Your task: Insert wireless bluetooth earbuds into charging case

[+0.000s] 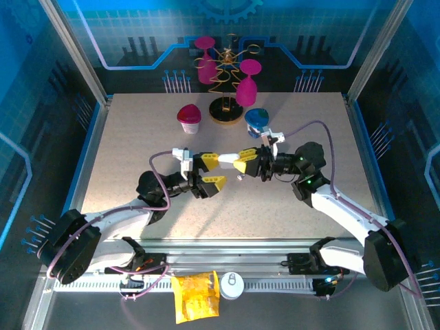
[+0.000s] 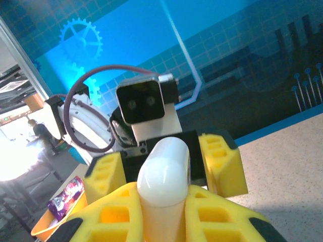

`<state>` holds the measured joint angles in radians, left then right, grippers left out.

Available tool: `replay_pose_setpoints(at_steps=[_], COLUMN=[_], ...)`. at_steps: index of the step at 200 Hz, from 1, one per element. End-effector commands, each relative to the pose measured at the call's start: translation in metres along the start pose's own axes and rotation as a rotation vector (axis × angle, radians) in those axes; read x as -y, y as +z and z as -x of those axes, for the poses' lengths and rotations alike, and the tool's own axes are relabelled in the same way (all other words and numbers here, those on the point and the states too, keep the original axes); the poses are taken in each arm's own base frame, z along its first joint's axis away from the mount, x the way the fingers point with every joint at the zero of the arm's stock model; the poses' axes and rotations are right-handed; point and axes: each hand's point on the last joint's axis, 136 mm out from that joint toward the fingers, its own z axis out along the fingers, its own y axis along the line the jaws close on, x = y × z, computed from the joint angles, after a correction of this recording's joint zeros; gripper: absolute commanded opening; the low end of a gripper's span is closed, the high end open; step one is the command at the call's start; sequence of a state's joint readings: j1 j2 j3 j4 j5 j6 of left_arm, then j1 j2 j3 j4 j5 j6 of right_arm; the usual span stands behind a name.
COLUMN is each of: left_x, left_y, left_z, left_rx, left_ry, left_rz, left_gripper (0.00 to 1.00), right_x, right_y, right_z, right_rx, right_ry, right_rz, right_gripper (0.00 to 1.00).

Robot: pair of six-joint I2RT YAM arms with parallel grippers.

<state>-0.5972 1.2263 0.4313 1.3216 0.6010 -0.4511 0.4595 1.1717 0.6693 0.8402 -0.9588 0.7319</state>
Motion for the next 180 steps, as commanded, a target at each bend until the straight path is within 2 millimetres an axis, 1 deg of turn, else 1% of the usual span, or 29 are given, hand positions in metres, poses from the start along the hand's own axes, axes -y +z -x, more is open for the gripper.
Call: replay_pose_setpoints(at_steps=[1, 21, 45, 95, 109, 142, 180], left_x=[0.013, 0.016, 0.019, 0.02, 0.02, 0.021, 0.019], left_y=[0.005, 0.006, 0.007, 0.007, 0.006, 0.007, 0.007], left_z=[0.022, 0.022, 0.021, 0.023, 0.022, 0.023, 0.022], left_rx=[0.048, 0.042, 0.036, 0.04, 0.041, 0.041, 0.042], left_ry=[0.05, 0.047, 0.045, 0.055, 0.057, 0.059, 0.062], left_rz=[-0.07, -0.09, -0.105, -0.106, -0.105, -0.108, -0.1], left_gripper=[0.67, 0.59, 0.52, 0.53, 0.54, 0.51, 0.53], right_x=[-0.013, -0.015, -0.016, -0.02, -0.021, -0.021, -0.023], right_y=[0.007, 0.011, 0.012, 0.014, 0.015, 0.016, 0.02], right_z=[0.002, 0.002, 0.005, 0.012, 0.012, 0.012, 0.014], right_rx=[-0.024, -0.024, -0.01, 0.034, 0.036, 0.045, 0.054], right_ry=[-0.07, -0.072, -0.076, -0.07, -0.067, -0.069, -0.065], right_rz=[0.039, 0.05, 0.054, 0.096, 0.104, 0.102, 0.122], right_gripper=[0.05, 0.05, 0.05, 0.05, 0.05, 0.06, 0.05])
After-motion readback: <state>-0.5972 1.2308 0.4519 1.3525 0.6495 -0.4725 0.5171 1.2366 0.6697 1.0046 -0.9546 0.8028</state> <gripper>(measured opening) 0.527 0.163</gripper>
